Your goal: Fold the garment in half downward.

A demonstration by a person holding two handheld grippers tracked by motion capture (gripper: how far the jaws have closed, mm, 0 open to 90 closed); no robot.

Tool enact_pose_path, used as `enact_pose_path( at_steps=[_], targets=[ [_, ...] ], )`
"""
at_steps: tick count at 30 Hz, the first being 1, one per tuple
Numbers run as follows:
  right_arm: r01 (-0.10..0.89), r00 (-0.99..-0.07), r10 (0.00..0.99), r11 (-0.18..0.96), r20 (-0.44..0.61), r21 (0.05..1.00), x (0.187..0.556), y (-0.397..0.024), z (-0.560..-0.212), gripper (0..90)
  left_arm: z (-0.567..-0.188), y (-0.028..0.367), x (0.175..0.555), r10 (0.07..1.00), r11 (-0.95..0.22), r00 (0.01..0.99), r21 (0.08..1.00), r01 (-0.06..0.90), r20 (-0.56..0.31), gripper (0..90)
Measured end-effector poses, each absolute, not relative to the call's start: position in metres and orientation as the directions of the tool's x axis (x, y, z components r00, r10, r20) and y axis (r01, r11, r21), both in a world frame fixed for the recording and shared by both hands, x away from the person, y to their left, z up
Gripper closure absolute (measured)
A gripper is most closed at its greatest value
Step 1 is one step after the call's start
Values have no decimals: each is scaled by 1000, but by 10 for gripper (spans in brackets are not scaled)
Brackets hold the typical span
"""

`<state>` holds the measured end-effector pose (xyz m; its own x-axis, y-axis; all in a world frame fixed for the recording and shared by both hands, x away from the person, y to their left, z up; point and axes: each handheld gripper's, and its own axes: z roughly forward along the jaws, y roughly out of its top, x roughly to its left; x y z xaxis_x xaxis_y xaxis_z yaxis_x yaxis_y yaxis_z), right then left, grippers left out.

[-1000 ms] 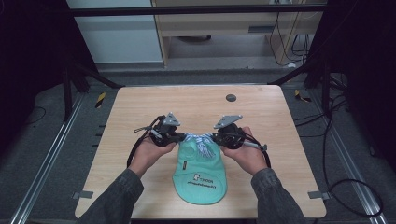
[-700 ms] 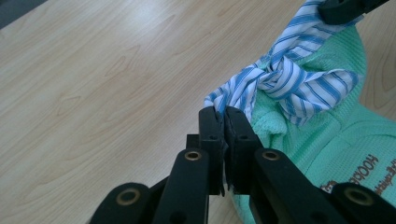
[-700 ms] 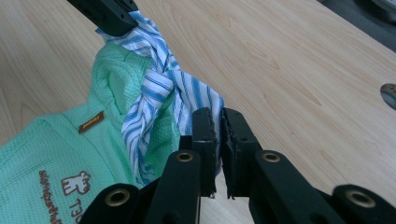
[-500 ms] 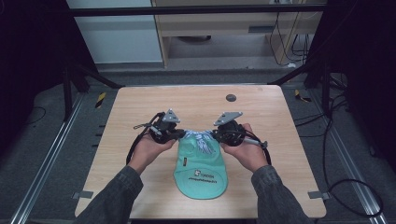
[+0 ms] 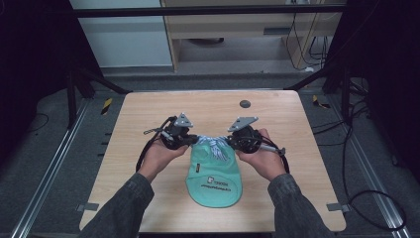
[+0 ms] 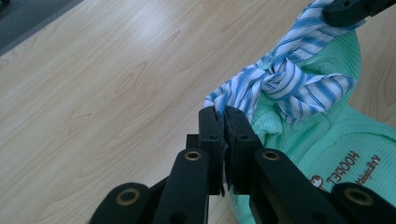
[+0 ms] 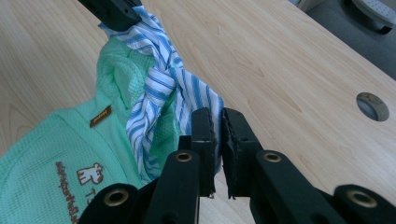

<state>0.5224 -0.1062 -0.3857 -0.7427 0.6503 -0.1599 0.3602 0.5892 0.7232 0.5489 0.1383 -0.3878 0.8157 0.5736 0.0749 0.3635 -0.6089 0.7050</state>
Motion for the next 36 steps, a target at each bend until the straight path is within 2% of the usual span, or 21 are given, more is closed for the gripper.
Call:
enact_pose_path(
  at_steps=[36],
  targets=[
    [362, -719, 673, 576, -174, 733, 533, -119, -380, 843, -373, 124, 559, 563, -631, 816, 705, 323, 130, 868]
  ],
)
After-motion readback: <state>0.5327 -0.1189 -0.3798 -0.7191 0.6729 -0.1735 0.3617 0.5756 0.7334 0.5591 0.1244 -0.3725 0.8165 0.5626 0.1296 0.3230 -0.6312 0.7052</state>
